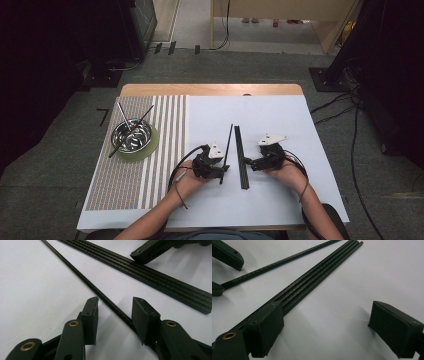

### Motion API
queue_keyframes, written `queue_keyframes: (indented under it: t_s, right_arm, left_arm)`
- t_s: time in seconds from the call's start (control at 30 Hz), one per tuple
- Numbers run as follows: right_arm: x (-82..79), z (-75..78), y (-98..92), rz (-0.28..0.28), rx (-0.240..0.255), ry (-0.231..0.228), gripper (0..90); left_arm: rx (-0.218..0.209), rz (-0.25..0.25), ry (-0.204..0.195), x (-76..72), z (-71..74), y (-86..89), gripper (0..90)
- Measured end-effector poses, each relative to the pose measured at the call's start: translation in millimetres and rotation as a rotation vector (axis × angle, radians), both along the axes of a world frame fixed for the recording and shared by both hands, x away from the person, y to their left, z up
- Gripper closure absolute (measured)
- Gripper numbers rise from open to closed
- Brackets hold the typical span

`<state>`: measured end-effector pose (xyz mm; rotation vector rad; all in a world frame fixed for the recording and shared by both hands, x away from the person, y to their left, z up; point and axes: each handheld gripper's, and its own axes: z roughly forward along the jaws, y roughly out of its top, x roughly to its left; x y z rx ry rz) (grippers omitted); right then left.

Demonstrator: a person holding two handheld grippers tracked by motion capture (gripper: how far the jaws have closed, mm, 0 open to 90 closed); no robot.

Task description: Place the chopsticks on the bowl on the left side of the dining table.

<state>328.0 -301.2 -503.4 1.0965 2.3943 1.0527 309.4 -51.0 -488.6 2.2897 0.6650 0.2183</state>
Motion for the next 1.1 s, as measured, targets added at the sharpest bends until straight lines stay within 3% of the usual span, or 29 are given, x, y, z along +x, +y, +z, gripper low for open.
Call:
queue_keyframes:
  t_s: [0.1,0.23,0.37,0.6,1.1]
  right_arm:
    - [0.0,0.0,0.0,0.000,0.000,0.000,11.9]
    - [0.0,0.0,0.0,0.000,0.000,0.000,11.9]
    - [0.0,0.0,0.1,0.000,0.000,0.000,11.9]
    - [-0.1,0.1,0.1,-0.001,0.000,0.001,11.9]
    - [0.1,-0.1,0.0,0.001,-0.001,-0.001,11.9]
  left_arm:
    - [0.005,0.006,0.007,1.2,1.0,1.8,62.8]
    - [-0.019,0.027,0.053,6.1,2.0,7.1,65.9]
    - [-0.017,0.041,0.069,8.3,3.0,10.0,70.5]
    - [-0.010,0.084,0.132,14.2,6.6,17.5,74.3]
    - [0.018,0.138,0.174,26.2,10.3,38.6,83.9]
